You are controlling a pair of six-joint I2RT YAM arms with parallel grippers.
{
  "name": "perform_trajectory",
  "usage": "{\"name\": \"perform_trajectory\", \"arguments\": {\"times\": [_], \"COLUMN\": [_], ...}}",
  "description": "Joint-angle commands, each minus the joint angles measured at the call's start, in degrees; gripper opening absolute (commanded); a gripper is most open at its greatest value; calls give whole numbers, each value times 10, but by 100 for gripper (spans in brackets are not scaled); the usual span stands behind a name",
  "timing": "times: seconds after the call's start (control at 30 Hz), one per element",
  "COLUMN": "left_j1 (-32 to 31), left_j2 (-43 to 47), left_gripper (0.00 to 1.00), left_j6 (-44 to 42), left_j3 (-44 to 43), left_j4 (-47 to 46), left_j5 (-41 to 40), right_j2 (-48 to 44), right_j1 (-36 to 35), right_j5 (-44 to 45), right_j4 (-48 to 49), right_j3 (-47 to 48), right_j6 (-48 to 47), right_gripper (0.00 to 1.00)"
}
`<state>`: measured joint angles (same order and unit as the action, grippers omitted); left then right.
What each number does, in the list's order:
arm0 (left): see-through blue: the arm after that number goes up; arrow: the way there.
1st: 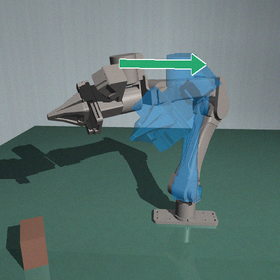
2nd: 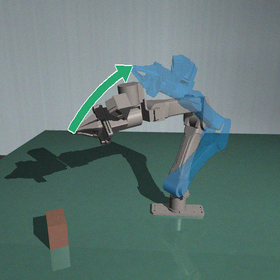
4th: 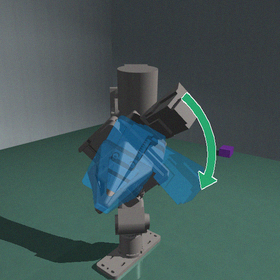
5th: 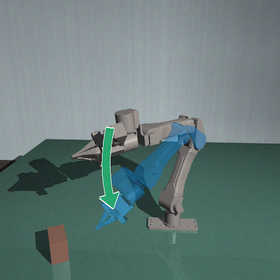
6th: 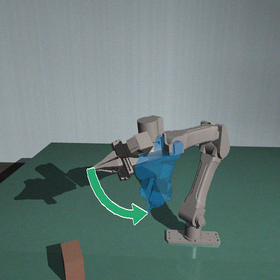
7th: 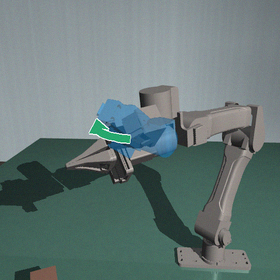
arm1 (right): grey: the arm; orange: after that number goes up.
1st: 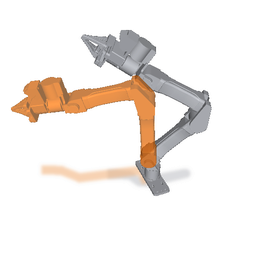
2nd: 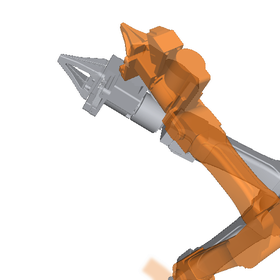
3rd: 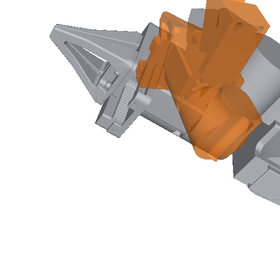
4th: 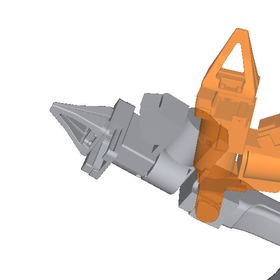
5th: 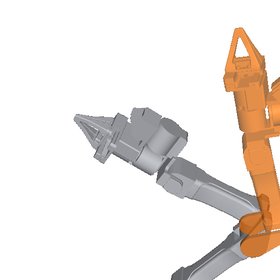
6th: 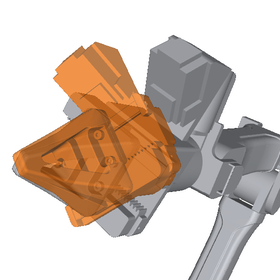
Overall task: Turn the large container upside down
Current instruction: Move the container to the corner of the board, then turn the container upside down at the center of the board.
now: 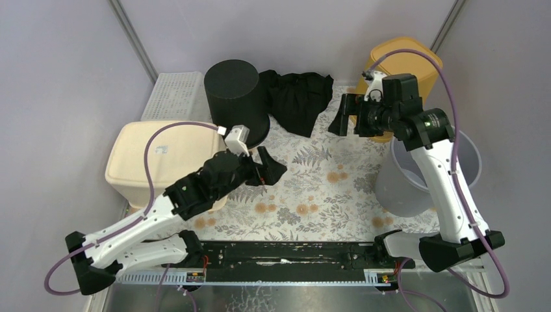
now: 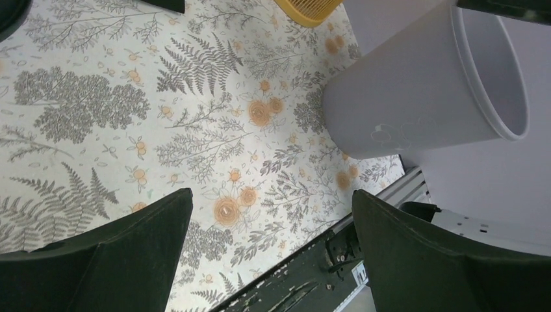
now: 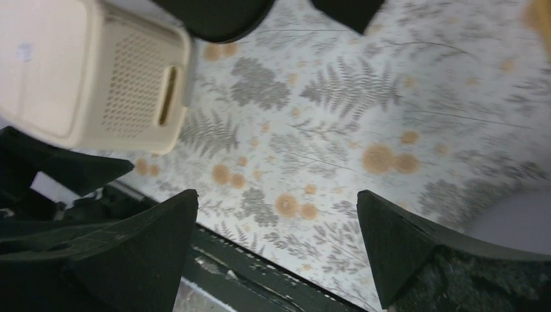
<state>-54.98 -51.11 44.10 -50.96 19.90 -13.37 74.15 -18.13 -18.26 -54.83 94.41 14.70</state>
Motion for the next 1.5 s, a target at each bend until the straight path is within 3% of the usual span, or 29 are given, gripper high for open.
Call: {"name": "perform_trajectory", "arguments": {"times": [0.0,0.27,0.43,0.57,0.73,0.97,1.1,1.3,1.4,1.47], "left_j1": [34,150,158,159,158,159,159,159,159,159], "left_j2": [-39,-112,-118,-113,-96,-70,-63,-61,-58,-55], "left_gripper": [100,100,100,100,100,100,100,100,100,100], "left_j6": [-34,-7,1,1,1,-1,-1,-5,-7,-7], "left_j3": [-39,-38,-28,-21,-16,-12,-12,-16,-16,-15], "left_j4": [-73,-131,-148,-144,-135,-113,-107,-96,-93,-91], "left_j5": [59,205,223,226,225,215,216,216,213,211], "right_j2": [-30,-67,-56,-45,-40,-32,-37,-34,-28,-23], "right_j1": [-3,-3,0,3,3,3,4,3,3,3], "right_j5": [193,410,517,517,482,441,420,398,391,385], "right_j4": [-76,-100,-118,-114,-91,-105,-103,-92,-89,-90], "right_j3": [42,9,3,-35,-92,-121,-143,-170,-171,-163], "right_j6": [0,33,42,44,44,38,37,33,31,30], "right_gripper": [99,99,99,96,77,71,56,45,29,13]}}
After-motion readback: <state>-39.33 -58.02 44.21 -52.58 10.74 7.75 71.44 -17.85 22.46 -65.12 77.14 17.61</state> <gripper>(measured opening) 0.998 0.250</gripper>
